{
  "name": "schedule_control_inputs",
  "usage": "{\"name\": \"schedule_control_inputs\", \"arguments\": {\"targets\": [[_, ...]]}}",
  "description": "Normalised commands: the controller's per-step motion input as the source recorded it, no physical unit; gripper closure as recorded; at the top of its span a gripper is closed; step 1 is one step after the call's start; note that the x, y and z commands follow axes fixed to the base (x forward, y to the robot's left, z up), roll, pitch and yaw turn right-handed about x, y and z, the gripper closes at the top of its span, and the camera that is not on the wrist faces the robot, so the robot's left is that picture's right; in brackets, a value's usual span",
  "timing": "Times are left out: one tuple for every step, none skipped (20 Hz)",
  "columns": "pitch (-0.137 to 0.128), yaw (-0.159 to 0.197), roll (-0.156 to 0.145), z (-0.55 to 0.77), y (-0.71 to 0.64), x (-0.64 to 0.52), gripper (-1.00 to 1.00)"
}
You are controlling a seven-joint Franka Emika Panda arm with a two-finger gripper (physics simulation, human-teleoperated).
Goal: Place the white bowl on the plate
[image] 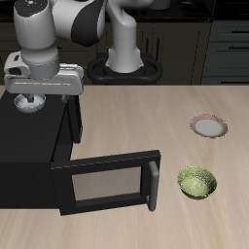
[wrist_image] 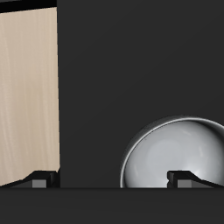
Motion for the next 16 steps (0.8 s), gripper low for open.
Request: {"name": "schedule_control_inputs", "arguments": {"targets": [[0.067,0.019,0.055,-0.37,0.28,-0.15,-1.0],[0.0,0.0,0.0,0.0,0.0,0.0,-1.0],[0.009,-0.023,0.009,-0.27,0.18,-0.15,-1.0],[0.067,-0.003,0.133,-0.36,0.22,-0.11,-1.0],[0.032,0.077,-0.058,-0.18,-0.04,0.06,-1.0],[0.02,-0.085,-0.192,-0.36,-0.21,-0.15,1.0],[0.025,0.041,0.083,-0.18,0.05,-0.16,1.0],[0.017,0.016,-0.071,-0.15,-0.16,0.04,1.0],[-0.02,-0.025,-0.004,-0.01,-0.06,-0.14,1.0],[-0.016,0.045,0.023,0.02,-0.08,-0.03,1.0],[-0.015,-0.027,-0.019,0.1,-0.17,-0.16,1.0],[-0.023,-0.002,-0.004,0.12,-0.12,-0.06,1.0],[-0.011,0.04,-0.012,0.09,-0.11,-0.04,1.0],[-0.03,-0.018,-0.057,0.13,-0.2,-0.07,1.0],[-0.016,-0.03,0.023,0.1,-0.08,-0.14,1.0],[-0.005,0.032,-0.043,0.09,-0.13,-0.05,1.0]]}}
